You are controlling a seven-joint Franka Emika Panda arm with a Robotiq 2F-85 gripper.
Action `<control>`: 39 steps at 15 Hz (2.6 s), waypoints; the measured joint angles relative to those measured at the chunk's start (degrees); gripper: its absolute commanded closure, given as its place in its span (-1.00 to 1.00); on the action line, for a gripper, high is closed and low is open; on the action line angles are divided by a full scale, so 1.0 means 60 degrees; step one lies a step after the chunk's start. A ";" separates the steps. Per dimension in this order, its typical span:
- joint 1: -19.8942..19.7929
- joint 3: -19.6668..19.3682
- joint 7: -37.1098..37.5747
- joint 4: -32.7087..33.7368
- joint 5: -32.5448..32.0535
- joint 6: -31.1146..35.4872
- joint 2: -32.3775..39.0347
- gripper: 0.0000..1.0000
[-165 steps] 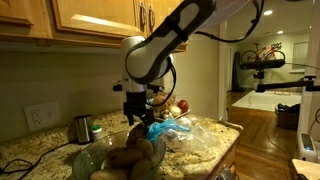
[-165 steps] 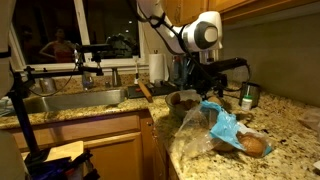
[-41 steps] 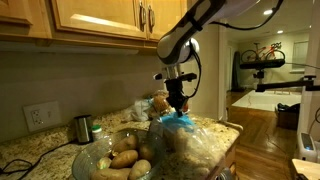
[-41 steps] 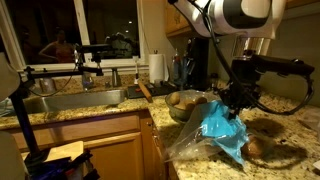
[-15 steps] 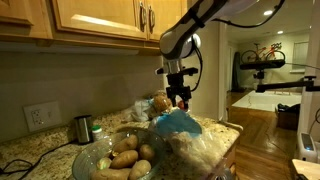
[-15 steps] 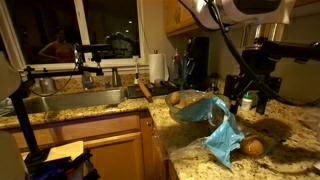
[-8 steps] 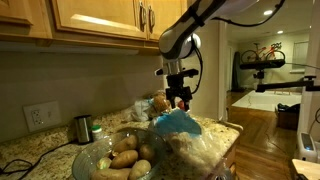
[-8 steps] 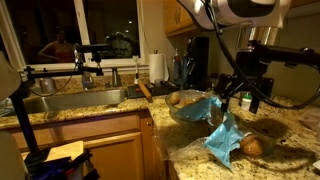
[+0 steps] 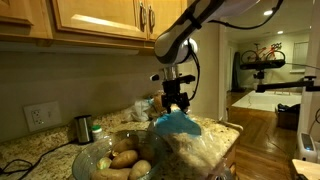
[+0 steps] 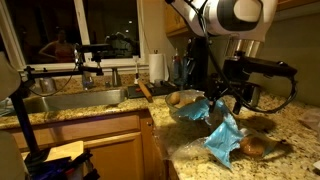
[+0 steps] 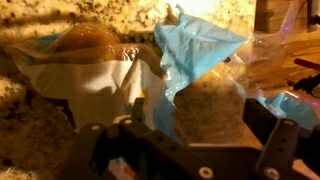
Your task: Remove some potatoes from the plastic and put them into the bowl
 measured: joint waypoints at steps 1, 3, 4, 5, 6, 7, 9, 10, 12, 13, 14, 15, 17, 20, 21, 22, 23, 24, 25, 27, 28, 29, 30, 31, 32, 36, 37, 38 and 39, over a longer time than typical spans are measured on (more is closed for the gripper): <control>0.0006 0.0051 -0.0132 0.0000 0.0027 0.0015 0.0042 -1.00; 0.0010 0.0131 -0.0443 0.0002 0.0043 0.0039 0.0125 -1.00; 0.0011 0.0156 -0.0604 0.0003 0.0043 0.0046 0.0158 -1.00; 0.0012 0.0168 -0.0756 0.0009 0.0043 0.0049 0.0188 -1.00; 0.0011 0.0169 -0.0894 0.0028 0.0043 0.0049 0.0230 -0.96; 0.0009 0.0168 -0.1020 0.0063 0.0043 0.0050 0.0288 -0.56; 0.0004 0.0162 -0.1242 0.0118 0.0043 0.0050 0.0415 -0.34; 0.0001 0.0158 -0.1344 0.0140 0.0043 0.0051 0.0467 -0.22; -0.0007 0.0143 -0.1535 0.0216 0.0043 0.0051 0.0587 0.06; -0.0010 0.0132 -0.1614 0.0248 0.0043 0.0053 0.0647 0.18; -0.0015 0.0124 -0.1693 0.0269 0.0043 0.0054 0.0690 0.34; -0.0019 0.0117 -0.1777 0.0294 0.0043 0.0054 0.0729 0.44; -0.0031 0.0114 -0.1888 0.0368 0.0043 0.0054 0.0814 0.72; -0.0060 0.0113 -0.2016 0.0456 0.0042 0.0055 0.0867 0.96; -0.0068 0.0111 -0.2048 0.0473 0.0042 0.0055 0.0867 0.96; -0.0074 0.0110 -0.2081 0.0486 0.0042 0.0055 0.0867 1.00; -0.0077 0.0108 -0.2104 0.0498 0.0042 0.0055 0.0867 1.00; -0.0079 0.0105 -0.2113 0.0506 0.0042 0.0055 0.0867 0.94; -0.0081 0.0100 -0.2115 0.0510 0.0037 0.0055 0.0867 0.92; -0.0085 0.0070 -0.2116 0.0523 0.0016 0.0055 0.0867 0.90; -0.0088 0.0037 -0.2116 0.0539 0.0003 0.0055 0.0867 0.92; -0.0097 0.0001 -0.2116 0.0563 -0.0030 0.0055 0.0867 0.93; -0.0106 -0.0050 -0.2116 0.0594 -0.0087 0.0055 0.0867 0.92; -0.0109 -0.0118 -0.2116 0.0625 -0.0154 0.0055 0.0867 0.94; -0.0115 -0.0196 -0.2115 0.0665 -0.0232 0.0055 0.0868 0.93; -0.0176 -0.0535 -0.2095 0.0866 -0.0489 0.0088 0.0868 0.93; -0.0209 -0.0598 -0.2087 0.0919 -0.0527 0.0118 0.0868 0.93; -0.0242 -0.0653 -0.2080 0.0972 -0.0554 0.0144 0.0868 0.93; -0.0267 -0.0705 -0.2071 0.1014 -0.0566 0.0181 0.0869 0.93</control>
